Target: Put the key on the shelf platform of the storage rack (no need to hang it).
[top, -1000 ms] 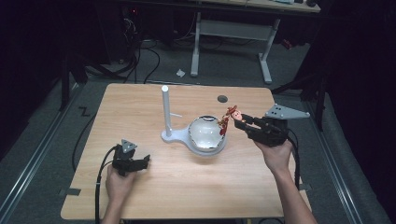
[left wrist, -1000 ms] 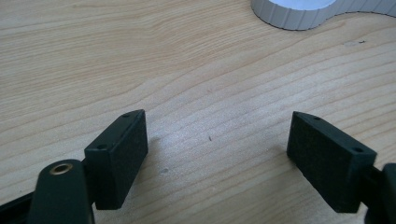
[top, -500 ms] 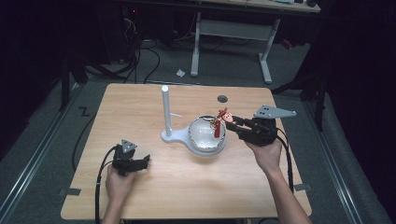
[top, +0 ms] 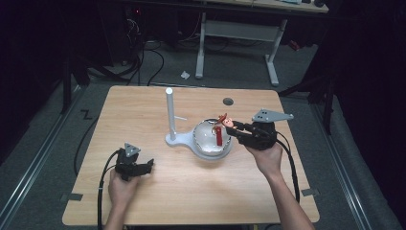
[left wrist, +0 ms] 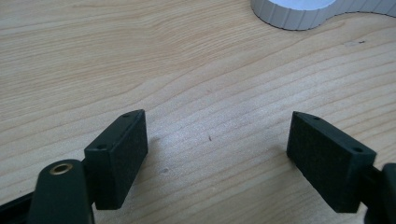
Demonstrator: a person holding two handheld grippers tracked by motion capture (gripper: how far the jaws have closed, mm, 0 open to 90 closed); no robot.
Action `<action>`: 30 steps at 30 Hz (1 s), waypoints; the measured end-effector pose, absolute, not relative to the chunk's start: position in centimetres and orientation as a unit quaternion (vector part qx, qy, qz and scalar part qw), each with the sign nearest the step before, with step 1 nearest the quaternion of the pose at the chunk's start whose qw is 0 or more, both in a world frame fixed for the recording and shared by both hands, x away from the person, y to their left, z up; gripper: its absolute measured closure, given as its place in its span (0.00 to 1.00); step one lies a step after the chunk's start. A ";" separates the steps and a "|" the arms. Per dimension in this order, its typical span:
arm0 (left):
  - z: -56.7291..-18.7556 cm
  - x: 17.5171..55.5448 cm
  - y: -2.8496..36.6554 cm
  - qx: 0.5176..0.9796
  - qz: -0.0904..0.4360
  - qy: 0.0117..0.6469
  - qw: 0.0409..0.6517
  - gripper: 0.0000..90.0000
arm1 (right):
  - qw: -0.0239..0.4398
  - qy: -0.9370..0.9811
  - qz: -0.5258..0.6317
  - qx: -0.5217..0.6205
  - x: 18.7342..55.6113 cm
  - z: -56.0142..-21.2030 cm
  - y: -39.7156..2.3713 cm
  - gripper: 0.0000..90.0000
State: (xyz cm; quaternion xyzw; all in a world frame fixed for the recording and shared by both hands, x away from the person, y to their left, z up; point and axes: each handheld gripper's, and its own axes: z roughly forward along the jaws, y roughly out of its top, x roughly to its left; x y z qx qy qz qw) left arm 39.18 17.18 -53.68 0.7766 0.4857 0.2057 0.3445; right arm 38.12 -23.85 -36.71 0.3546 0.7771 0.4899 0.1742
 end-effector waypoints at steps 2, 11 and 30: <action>-53.7 39.2 17.2 0.777 0.206 0.486 0.344 0.23 | 0.172 0.780 0.485 0.355 38.3 -36.9 -23.7 0.74; -53.7 39.2 17.2 0.777 0.206 0.486 0.345 0.23 | 0.160 0.785 0.473 0.367 39.0 -38.7 -23.2 0.74; -53.7 39.2 17.2 0.777 0.205 0.486 0.345 0.23 | 0.149 0.793 0.456 0.376 40.4 -40.8 -21.4 0.73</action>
